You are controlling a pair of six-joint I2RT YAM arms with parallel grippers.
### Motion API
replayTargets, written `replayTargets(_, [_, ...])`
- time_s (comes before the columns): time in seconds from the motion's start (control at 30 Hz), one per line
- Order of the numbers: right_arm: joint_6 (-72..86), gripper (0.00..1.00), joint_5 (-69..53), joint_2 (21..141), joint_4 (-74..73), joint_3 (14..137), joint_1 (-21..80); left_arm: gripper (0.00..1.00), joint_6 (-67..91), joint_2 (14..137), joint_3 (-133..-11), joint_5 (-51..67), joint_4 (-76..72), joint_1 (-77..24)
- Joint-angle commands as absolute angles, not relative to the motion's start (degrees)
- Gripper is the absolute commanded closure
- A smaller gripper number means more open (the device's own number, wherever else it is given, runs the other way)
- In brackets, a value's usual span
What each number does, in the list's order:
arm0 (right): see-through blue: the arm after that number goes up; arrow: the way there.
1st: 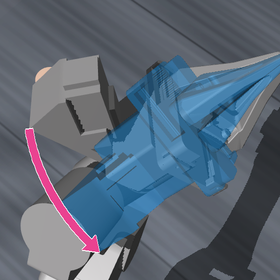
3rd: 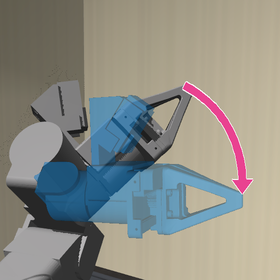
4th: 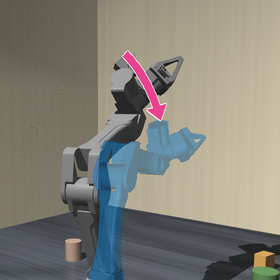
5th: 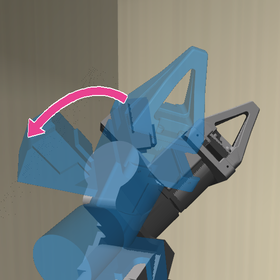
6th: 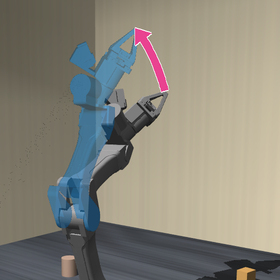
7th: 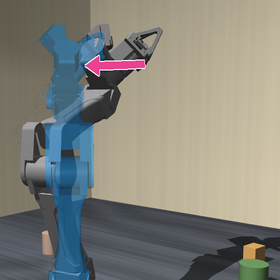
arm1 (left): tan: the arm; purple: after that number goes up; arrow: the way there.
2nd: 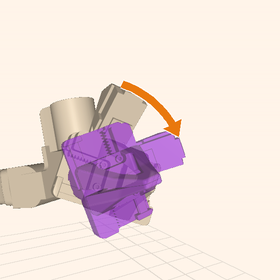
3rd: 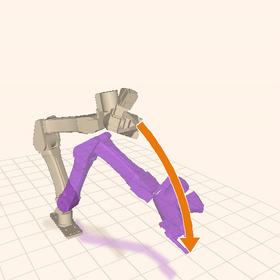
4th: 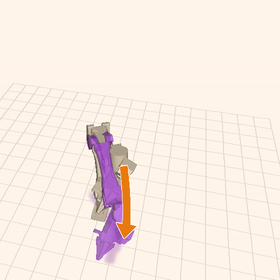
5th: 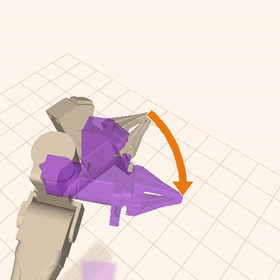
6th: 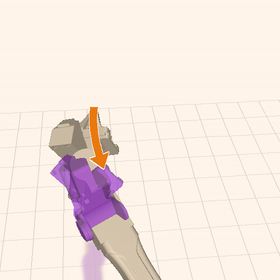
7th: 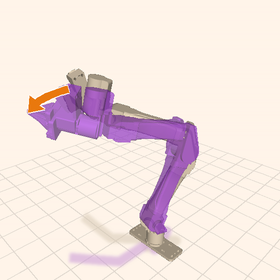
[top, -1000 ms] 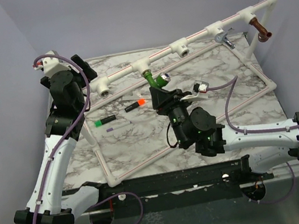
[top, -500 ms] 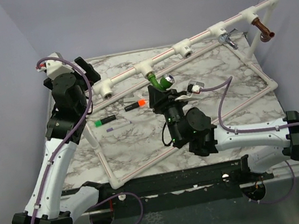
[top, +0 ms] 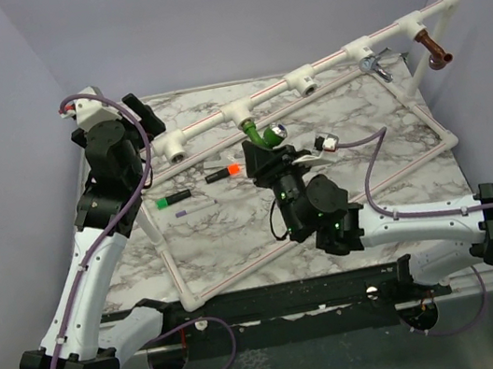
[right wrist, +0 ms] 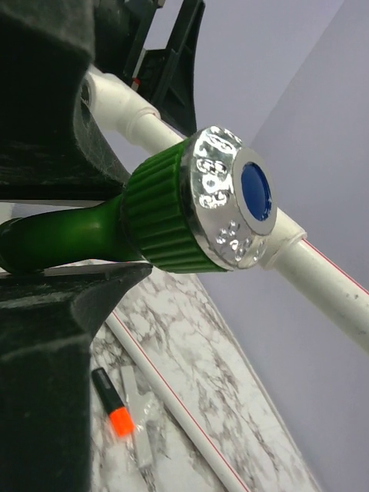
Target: Install the water faucets
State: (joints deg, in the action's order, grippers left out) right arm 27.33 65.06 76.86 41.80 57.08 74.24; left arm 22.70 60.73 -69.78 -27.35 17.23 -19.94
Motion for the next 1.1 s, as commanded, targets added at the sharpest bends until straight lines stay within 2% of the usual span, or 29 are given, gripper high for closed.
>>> replayTargets(0.0, [54.3,0.99,59.0,75.8,31.2,58.2,72.1,0.01,19.4,63.4,-64.6,-16.6,38.1,-25.0])
replayTargets(0.4, [64.4,0.99,58.1,74.6,25.5,60.3,71.8,0.01,19.5,63.6,-65.0,-16.3,38.4,-25.2])
replayTargets(0.63, [58.0,0.98,57.7,74.1,25.0,59.6,71.8,0.01,19.5,63.5,-65.2,-16.4,38.4,-25.2])
replayTargets(0.97, [50.1,0.51,56.7,71.5,27.0,55.7,71.8,0.01,19.4,63.5,-65.3,-17.0,38.5,-25.2])
replayTargets(1.07, [48.2,0.42,55.8,71.0,27.9,55.2,71.8,0.01,19.4,63.5,-65.3,-17.2,38.5,-25.1])
